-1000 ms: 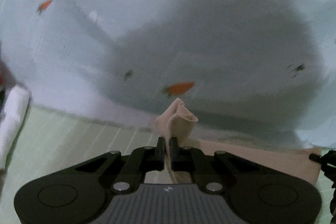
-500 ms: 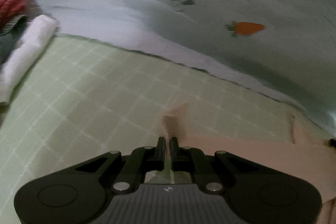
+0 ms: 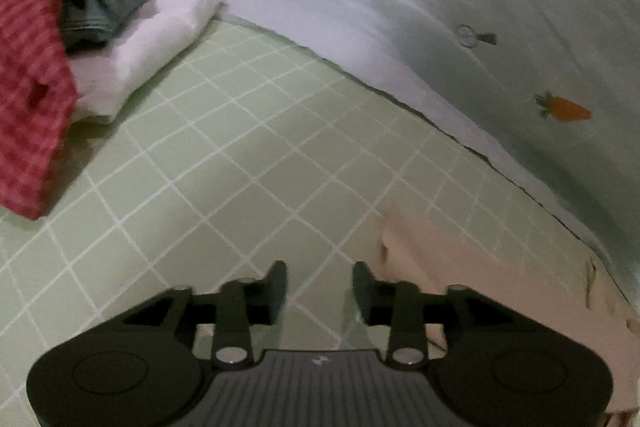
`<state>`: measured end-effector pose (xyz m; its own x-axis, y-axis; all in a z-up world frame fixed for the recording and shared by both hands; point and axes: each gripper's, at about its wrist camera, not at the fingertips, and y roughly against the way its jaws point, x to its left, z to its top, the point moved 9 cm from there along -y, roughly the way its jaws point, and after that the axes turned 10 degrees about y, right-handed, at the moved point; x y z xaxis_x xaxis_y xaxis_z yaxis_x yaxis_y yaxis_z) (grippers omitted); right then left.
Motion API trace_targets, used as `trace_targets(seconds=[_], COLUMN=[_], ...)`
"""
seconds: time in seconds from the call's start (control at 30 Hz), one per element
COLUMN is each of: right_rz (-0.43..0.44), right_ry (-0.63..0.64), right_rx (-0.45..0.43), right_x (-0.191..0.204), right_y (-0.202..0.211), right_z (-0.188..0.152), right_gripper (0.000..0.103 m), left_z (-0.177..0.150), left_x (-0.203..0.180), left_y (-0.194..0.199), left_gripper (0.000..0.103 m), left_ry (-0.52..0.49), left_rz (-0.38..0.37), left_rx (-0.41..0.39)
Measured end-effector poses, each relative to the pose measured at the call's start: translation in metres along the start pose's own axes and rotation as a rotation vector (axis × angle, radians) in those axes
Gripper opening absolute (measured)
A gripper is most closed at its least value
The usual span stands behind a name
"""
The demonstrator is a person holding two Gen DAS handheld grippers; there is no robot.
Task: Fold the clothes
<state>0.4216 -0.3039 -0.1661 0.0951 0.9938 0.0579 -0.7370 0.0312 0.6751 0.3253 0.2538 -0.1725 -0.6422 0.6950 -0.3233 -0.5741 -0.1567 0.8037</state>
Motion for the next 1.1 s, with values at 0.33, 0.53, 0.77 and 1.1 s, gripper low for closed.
trace_targets(seconds=[0.33, 0.53, 0.77, 1.1], right_rz=[-0.156, -0.162, -0.156, -0.154], right_ry=[0.083, 0.138, 0.135, 0.048], right_rx=[0.057, 0.095, 0.107, 0.046], right_x=[-0.006, 0.013, 0.016, -0.005], right_y=[0.027, 0.012, 0.022, 0.074], right_z=[-0.051, -0.067, -0.067, -0.070], right_gripper=[0.102, 0.103, 0.103, 0.103], left_z=[-0.012, -0.019, -0.022, -0.050], left_x=[-0.025, -0.031, -0.042, -0.136], left_y=[-0.021, -0.022, -0.019, 0.054], left_gripper=[0.070, 0.071, 0.002, 0.001], left_ry=[-0.122, -0.173, -0.201, -0.332], left_rz=[0.022, 0.048, 0.004, -0.362], left_rx=[-0.005, -0.036, -0.029, 0.001])
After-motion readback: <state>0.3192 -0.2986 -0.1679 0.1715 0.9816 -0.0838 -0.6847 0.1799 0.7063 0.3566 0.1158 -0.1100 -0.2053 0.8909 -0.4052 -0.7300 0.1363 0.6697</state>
